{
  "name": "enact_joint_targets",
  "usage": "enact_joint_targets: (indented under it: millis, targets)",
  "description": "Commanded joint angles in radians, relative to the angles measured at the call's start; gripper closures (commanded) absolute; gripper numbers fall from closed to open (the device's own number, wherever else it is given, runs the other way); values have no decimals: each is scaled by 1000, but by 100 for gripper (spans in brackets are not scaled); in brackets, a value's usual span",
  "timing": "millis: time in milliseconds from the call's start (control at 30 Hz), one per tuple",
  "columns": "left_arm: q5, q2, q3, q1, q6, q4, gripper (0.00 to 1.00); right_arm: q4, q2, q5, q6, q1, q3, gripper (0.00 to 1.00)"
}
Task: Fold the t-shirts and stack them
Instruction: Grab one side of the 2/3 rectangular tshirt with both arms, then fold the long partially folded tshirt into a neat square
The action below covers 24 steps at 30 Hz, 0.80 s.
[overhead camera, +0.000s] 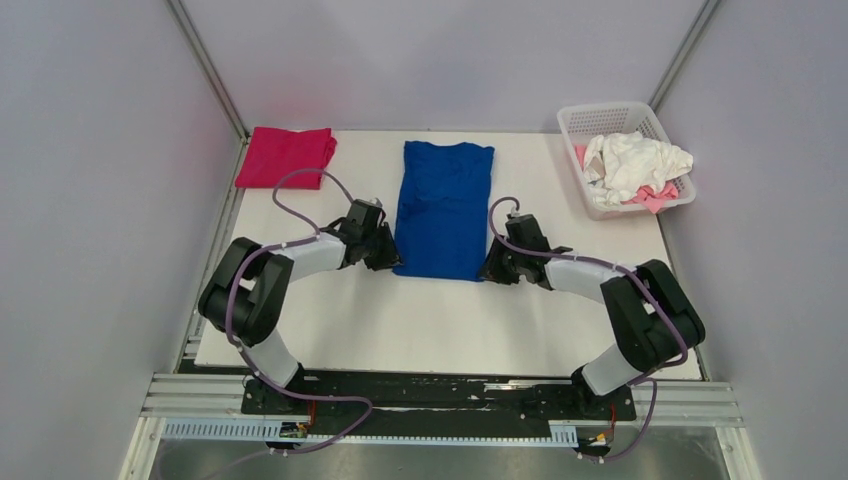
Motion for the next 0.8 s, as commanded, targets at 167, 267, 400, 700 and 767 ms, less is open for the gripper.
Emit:
enact_joint_targets:
  millis: [167,267,400,700,767]
  targets:
    - [-41,-57,-116,-59,-10,-139,100,-33,-183,-23,45,108,-160,100]
    - [-40,-251,-218,-93,-15,-211,100,-87,-345,-92,76,163,-232,100]
    - [60,-553,-273,-150,-4,-331,100,-221,-581,-125,127,296,-268,100]
    - [155,-873,-140,-164,29,-360,100,-290,-971,-56,68,322,-153,100]
    - [77,-859,-104,-165,20,-343,100,-288,-961,-7,40,319,-113,100]
